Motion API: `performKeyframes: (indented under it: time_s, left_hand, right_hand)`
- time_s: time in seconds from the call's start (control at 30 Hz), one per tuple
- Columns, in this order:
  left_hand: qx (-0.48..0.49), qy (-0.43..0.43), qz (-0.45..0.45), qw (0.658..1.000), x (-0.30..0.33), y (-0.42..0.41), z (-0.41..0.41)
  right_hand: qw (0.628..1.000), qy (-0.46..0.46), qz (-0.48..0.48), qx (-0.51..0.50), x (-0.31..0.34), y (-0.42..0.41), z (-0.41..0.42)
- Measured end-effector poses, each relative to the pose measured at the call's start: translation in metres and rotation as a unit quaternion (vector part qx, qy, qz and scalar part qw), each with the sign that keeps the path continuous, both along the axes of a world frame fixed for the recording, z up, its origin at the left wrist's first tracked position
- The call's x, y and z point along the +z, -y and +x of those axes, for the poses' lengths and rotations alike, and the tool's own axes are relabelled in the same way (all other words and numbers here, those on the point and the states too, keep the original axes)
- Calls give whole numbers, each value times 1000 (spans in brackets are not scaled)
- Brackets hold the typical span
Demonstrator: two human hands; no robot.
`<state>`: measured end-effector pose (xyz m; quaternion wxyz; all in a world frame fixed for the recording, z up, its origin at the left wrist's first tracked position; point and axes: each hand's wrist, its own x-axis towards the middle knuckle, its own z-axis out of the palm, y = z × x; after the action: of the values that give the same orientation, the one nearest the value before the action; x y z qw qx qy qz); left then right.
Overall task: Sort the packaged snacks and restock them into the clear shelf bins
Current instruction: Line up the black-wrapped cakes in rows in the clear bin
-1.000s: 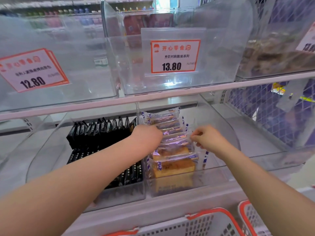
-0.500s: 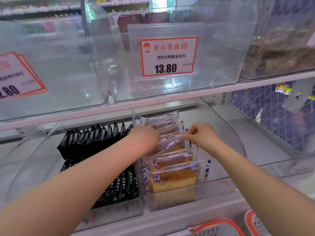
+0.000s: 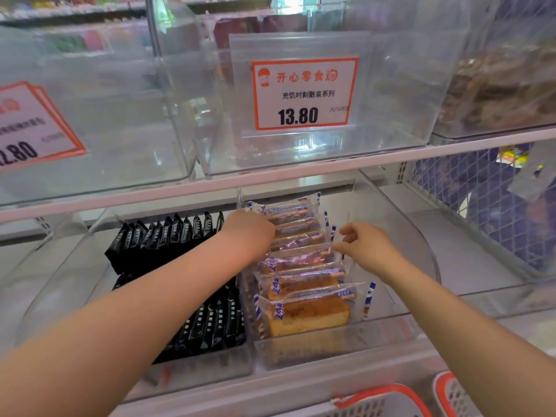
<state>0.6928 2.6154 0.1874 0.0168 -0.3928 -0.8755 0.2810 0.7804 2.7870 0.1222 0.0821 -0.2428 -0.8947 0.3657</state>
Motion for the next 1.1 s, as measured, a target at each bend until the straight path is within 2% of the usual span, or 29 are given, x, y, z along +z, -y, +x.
performKeyframes:
  time_s: [0.03, 0.1, 0.17, 0.2, 0.23, 0.3, 0.4, 0.47, 0.57, 0.67, 0.8, 0.93, 1.0, 1.1]
  left_hand:
    - [1, 9, 42, 999, 2, 4, 3]
    - [-29, 45, 188, 981, 4, 21, 11]
    - [-93, 74, 368, 922, 0, 50, 24]
    - [-108, 69, 428, 895, -4, 68, 31]
    - [-98, 55, 457, 882, -9, 86, 35]
    - [-15, 51, 428, 902, -20, 123, 33]
    - [82, 143, 274, 948, -35, 166, 16]
    - [87, 219, 215, 948, -42, 185, 6]
    - [78, 274, 202, 937, -50, 199, -5]
    - [73, 297, 206, 929, -54, 198, -13]
    - [66, 313, 204, 925, -57, 191, -20]
    - [78, 324, 198, 922, -60, 189, -23]
    - [58, 287, 173, 940, -63, 186, -22]
    - [44, 233, 175, 956, -66, 184, -24]
  right_hand:
    - [999, -17, 34, -6, 4, 4, 5]
    - [992, -83, 97, 6, 17, 22, 17]
    - [977, -144, 140, 73, 32, 52, 29]
    - [967, -165, 149, 127, 41, 70, 35]
    - [954, -178, 153, 187, 48, 89, 40]
    - [922, -176, 157, 306, 61, 127, 43]
    - [887, -110, 189, 407, 64, 175, 32]
    - [869, -22, 268, 416, 57, 198, 17]
    - [807, 144, 396, 414, 44, 215, -4]
    - [777, 255, 403, 410, 39, 218, -20]
    - [766, 292, 409, 402, 41, 215, -37]
    - [754, 247, 478, 378, 35, 216, -42]
    - [751, 243, 476, 388, 35, 214, -43]
    - [740, 300, 448, 402, 42, 212, -41]
